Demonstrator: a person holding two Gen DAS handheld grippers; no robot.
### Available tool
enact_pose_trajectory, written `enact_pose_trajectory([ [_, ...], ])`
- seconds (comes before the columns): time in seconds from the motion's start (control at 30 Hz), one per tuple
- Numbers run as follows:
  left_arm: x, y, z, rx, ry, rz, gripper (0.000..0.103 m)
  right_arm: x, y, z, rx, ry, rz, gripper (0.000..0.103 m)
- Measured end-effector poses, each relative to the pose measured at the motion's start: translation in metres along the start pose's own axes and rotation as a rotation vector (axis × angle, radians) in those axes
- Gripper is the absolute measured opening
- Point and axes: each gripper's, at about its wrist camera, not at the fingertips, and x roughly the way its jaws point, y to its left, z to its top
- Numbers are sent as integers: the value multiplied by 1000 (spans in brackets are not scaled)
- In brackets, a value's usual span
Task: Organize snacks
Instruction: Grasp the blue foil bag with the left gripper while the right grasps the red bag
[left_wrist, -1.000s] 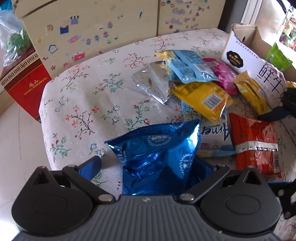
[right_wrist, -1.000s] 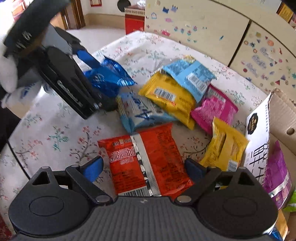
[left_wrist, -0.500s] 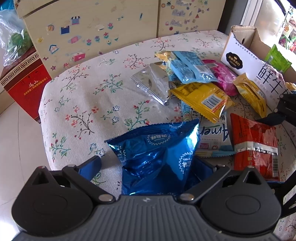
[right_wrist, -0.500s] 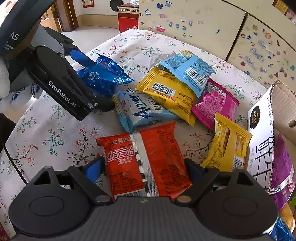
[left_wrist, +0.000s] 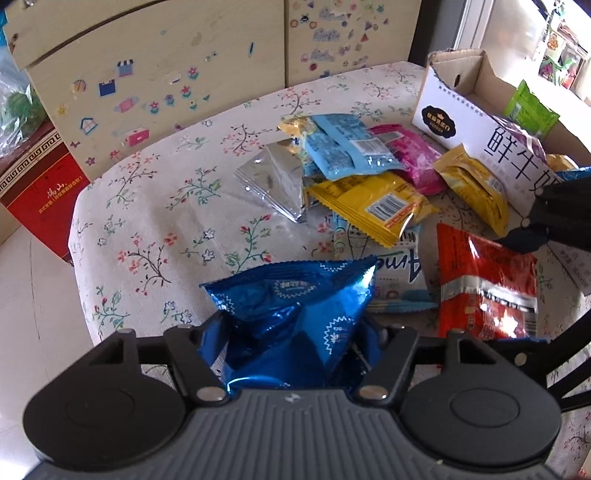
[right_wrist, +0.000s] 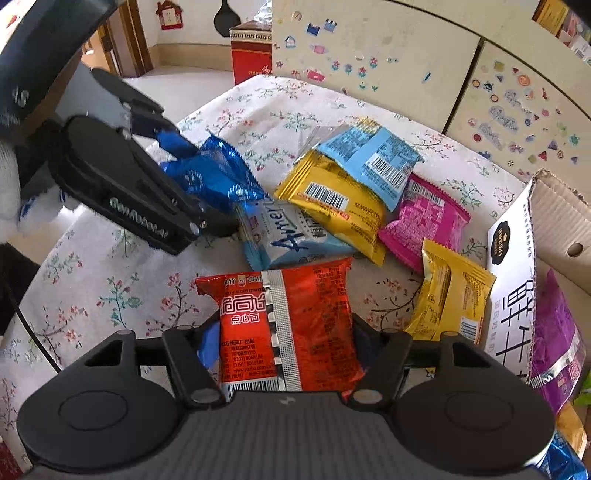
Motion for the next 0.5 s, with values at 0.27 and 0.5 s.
enact_pose_trajectory([
  [0.27,-16,3,5,-29,-50,31,67,-14,-9,3,77,-47,-9,73],
  [0.5,-29,0,10,-10,-93,70,67,-21,-9,6,78,-67,-13,73],
])
